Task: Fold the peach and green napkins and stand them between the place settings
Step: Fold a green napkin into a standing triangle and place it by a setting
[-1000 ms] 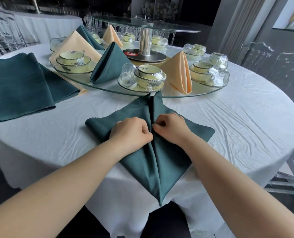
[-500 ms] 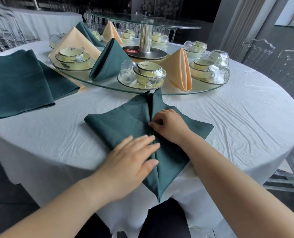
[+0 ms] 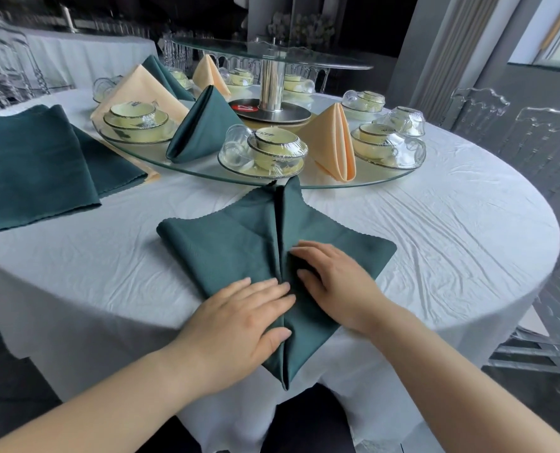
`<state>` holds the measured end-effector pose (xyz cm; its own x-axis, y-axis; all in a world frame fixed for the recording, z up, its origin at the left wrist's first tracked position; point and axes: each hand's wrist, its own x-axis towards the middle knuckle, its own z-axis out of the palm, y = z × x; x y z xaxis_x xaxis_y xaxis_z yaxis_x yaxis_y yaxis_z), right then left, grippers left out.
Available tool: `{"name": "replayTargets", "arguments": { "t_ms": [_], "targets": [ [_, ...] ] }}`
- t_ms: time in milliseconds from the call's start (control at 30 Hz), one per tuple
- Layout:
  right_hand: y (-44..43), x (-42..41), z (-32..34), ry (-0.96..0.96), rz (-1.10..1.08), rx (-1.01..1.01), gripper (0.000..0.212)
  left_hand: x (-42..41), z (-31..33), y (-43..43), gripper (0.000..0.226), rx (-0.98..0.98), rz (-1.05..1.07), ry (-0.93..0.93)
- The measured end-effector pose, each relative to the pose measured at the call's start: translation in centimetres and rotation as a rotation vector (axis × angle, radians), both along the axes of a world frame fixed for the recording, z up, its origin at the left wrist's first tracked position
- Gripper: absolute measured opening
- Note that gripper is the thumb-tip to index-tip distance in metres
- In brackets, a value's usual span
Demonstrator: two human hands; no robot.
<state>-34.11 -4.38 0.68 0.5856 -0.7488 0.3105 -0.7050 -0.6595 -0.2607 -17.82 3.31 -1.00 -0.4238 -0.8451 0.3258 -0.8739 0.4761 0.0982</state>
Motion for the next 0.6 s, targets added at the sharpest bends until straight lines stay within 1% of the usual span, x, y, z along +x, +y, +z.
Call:
{"name": "replayTargets", "arguments": {
  "t_ms": [33,100,200,267,300,333,367,433,467,500,533,600],
  "targets": [
    [-1.1,-1.2,0.0,0.033,-0.052,-0.010,0.047,-0.1,0.1,0.1,0.066,0.027,-0.002,0.011],
    [-3.5,-3.5,0.4,0.107,-0.215,0.025,0.039,-0.2,0.2,0.2,0.072,0.060,0.001,-0.002],
    [-5.9,-5.9,1.1,0.137,-0.462,0.040,0.038,0.0,0.3,0.2,0.072,0.096,-0.002,-0.009],
    [-6.2,-6.2,1.4,0.164,-0.527,-0.009,0.041,0.1,0.2,0.1,0.069,0.121,0.010,0.002],
    [-5.9,-5.9,1.5,0.135,-0.506,-0.041,0.042,0.1,0.2,0.1,0.063,0.124,0.004,0.038],
    [-5.2,-5.3,1.6,0.063,-0.447,-0.077,0.041,0.1,0.6,0.3,0.054,0.151,0.015,0.063],
    [-4.2,-4.4,1.9,-0.038,-0.367,-0.096,0.037,0.0,0.9,0.4,0.055,0.172,0.035,0.095],
    [-1.9,-2.1,2.2,-0.224,-0.169,-0.051,0.030,0.1,1.2,0.3,0.081,0.255,0.108,0.239],
    [-0.8,-1.0,2.3,-0.238,-0.081,-0.007,0.029,0.1,1.3,0.3,0.084,0.327,0.164,0.273],
    [0.0,0.0,2.0,-0.205,-0.002,0.032,0.033,0.1,1.3,0.4,0.086,0.343,0.164,0.313],
    [0.6,0.8,1.6,-0.156,0.061,0.066,0.042,0.1,1.0,0.4,0.092,0.308,0.159,0.338],
    [1.1,1.9,0.4,-0.013,0.104,0.084,0.063,0.1,0.5,0.3,0.096,0.281,0.177,0.293]
  ]
}}
